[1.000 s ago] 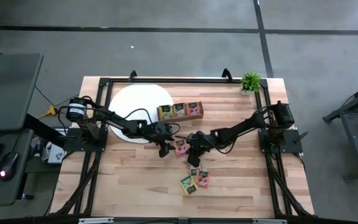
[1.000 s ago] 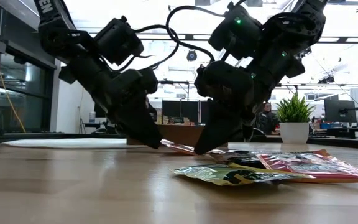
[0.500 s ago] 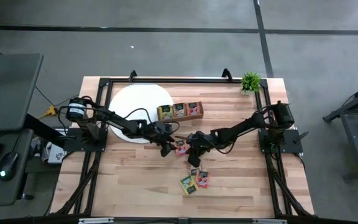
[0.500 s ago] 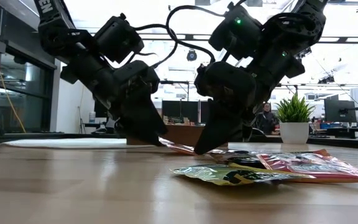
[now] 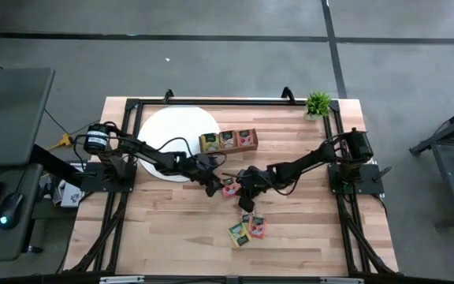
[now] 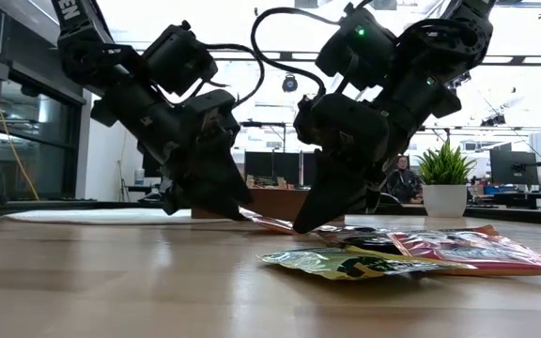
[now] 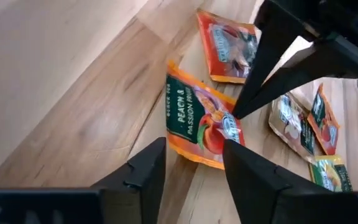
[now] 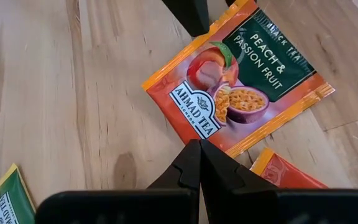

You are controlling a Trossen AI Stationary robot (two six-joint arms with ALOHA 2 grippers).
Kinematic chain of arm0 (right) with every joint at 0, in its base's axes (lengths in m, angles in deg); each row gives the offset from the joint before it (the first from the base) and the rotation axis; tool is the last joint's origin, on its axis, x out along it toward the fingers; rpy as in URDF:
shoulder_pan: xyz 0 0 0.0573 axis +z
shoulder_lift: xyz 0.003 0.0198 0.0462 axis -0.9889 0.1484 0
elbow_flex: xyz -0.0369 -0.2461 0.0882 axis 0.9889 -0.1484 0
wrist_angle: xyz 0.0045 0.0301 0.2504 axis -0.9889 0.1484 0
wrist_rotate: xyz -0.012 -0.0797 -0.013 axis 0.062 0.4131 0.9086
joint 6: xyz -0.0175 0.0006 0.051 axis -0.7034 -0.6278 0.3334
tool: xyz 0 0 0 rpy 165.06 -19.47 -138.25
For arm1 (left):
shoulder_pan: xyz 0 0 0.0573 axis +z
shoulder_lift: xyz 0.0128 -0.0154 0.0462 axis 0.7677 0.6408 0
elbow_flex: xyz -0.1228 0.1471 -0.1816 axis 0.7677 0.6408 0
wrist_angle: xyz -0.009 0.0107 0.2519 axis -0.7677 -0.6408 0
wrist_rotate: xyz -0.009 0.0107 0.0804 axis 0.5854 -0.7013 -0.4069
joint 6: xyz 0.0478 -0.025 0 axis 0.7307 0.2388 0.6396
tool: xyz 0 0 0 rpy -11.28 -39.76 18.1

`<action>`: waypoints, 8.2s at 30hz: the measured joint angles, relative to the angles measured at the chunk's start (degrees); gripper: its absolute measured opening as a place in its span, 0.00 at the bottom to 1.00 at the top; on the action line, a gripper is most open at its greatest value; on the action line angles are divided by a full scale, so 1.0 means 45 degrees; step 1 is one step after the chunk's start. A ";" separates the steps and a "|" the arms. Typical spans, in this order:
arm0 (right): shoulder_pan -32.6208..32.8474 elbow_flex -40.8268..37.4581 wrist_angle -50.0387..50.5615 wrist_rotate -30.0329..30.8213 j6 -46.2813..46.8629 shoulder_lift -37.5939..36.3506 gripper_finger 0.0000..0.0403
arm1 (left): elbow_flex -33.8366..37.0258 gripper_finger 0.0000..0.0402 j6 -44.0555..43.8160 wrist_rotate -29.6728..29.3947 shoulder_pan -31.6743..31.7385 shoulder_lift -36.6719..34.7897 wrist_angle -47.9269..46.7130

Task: Pick & Place Tea
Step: Put the orange tea bag into the right compartment of the wooden organizer

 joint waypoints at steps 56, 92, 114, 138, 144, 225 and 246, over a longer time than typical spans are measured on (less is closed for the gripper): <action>-0.1031 -0.0019 0.1683 -0.1198 -0.0690 -0.5975 0.20 | -0.0633 0.00 0.4520 0.0050 0.0000 -0.1767 0.0170; -0.1996 0.4619 0.9261 -0.0523 -0.4007 -0.6851 0.48 | -0.8492 0.00 1.2244 -0.2749 0.0005 -0.2081 -0.9586; -0.1996 0.4619 0.9534 0.0137 -0.4031 -0.6130 0.04 | -0.8670 0.00 1.2270 -0.2797 0.0010 -0.2081 -1.0153; -0.2356 0.4619 1.1703 0.1348 -0.4371 -0.6130 0.00 | -0.8646 0.45 1.1943 -0.4825 0.0005 -0.2533 -1.2858; -0.3640 0.4074 1.1376 0.0492 -0.5766 -0.6139 0.00 | -0.7606 0.48 1.1484 -0.5422 0.0008 -0.3825 -1.3390; -0.8122 0.4881 1.1533 -0.3277 -0.8172 -0.3526 0.31 | -0.0221 0.48 0.6140 -0.0734 0.0005 -0.5491 -0.1334; -0.1927 0.1017 0.9077 -0.1285 -0.1246 -0.4997 0.31 | -0.0284 0.02 0.5727 0.0045 0.0005 -0.1299 0.0553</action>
